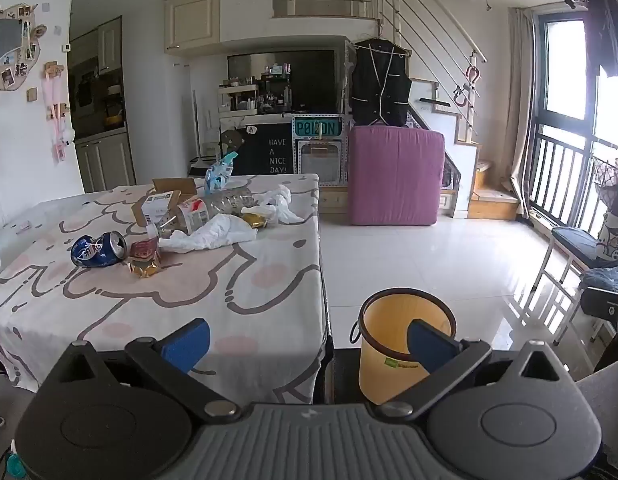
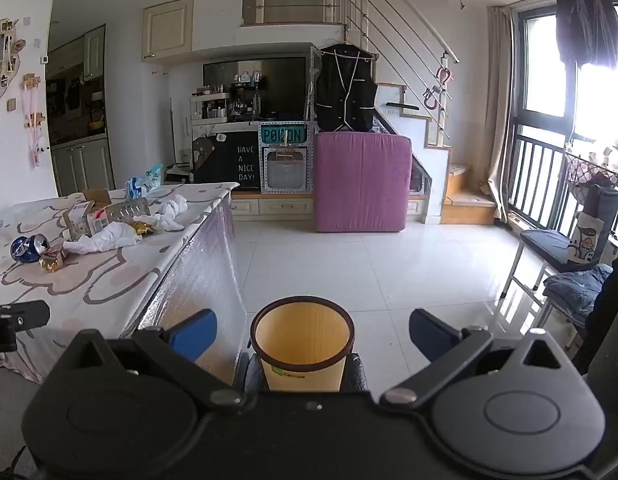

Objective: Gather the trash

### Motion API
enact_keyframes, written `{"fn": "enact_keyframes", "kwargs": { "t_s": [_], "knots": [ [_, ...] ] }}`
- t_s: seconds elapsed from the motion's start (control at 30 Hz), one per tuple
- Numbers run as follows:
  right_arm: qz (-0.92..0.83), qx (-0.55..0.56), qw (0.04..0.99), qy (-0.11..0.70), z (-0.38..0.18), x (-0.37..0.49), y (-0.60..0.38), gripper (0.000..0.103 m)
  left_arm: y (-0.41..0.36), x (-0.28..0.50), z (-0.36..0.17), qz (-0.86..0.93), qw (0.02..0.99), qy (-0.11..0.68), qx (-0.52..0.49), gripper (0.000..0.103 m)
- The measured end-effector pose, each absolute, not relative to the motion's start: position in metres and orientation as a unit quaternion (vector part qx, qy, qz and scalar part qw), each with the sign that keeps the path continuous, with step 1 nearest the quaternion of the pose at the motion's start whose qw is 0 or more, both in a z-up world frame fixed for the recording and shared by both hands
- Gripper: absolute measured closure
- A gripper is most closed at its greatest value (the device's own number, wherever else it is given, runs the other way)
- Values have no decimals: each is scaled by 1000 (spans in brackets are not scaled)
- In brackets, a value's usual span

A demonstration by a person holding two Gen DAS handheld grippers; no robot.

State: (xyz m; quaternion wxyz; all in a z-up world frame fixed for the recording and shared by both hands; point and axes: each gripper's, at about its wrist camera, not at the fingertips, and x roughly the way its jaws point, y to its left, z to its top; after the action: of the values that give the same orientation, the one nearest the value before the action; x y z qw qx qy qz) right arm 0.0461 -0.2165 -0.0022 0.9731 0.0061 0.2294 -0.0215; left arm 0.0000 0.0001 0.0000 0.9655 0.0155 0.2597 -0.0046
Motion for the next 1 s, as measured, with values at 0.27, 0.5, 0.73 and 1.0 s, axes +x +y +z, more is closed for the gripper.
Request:
{"fn": "enact_keyframes", "kwargs": {
  "t_s": [0.27,0.5,0.73,1.0],
  "knots": [
    [-21,8,973,231,-2,46,-216,0,0,0,0,-6,966,260,15,0],
    [-21,8,973,231,-2,46,-217,0,0,0,0,-5,966,259,16,0],
    [-22,7,973,231,-2,46,-216,0,0,0,0,-5,966,259,17,0],
    [-22,7,973,231,-2,46,-216,0,0,0,0,-5,966,259,17,0]
  ]
}}
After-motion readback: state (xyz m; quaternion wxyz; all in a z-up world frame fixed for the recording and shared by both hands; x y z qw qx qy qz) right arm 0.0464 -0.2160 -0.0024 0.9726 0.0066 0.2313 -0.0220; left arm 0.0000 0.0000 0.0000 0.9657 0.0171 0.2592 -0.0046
